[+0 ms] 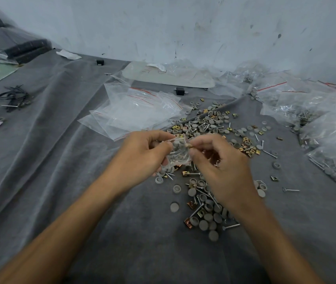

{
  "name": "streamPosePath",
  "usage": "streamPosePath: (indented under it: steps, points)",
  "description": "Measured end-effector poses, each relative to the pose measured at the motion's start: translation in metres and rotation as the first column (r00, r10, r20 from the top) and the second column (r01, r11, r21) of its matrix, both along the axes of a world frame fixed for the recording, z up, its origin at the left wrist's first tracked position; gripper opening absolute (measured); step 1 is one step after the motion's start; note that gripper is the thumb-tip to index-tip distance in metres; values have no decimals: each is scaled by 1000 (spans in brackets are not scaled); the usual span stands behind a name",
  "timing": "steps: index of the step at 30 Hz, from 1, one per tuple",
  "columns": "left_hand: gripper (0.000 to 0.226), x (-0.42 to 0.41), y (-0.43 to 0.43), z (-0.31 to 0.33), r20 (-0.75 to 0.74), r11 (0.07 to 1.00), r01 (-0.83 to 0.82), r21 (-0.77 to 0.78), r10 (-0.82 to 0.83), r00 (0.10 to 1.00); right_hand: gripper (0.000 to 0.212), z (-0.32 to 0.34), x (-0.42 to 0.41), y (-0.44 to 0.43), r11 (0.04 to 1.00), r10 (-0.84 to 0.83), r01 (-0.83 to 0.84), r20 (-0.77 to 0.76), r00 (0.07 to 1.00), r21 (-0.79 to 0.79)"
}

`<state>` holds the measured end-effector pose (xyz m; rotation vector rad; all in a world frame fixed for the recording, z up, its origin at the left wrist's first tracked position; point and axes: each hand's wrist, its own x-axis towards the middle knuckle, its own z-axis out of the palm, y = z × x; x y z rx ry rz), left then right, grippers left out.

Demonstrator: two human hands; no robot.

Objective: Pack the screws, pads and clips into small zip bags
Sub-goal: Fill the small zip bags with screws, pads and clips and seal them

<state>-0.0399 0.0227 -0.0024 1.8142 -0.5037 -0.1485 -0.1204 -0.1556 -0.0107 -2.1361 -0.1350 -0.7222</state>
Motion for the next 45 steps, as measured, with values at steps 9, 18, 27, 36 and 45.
streamPosePath:
  steps: [9,18,27,36,45]
  points:
    - [16,34,27,19,-327,910,-311,-273,216,920,14,-4,-1,-15,1000,-9,9,-104,995,2]
    - [10,77,100,9,-736,649,-593,-476,76,673,17,-16,2,-11,956,16,-101,-296,955,-275]
    - [13,71,91,15,-656,681,-487,-547,13,755,21,-28,8,3,844,-123,-79,-334,935,-530]
    - [24,44,48,30,-385,885,-244,-397,81,919,27,-22,23,19,874,20,-191,-360,933,-447]
    - [21,39,42,31,-384,898,-274,-343,132,914,34,3,81,41,688,-164,-222,-445,880,-691]
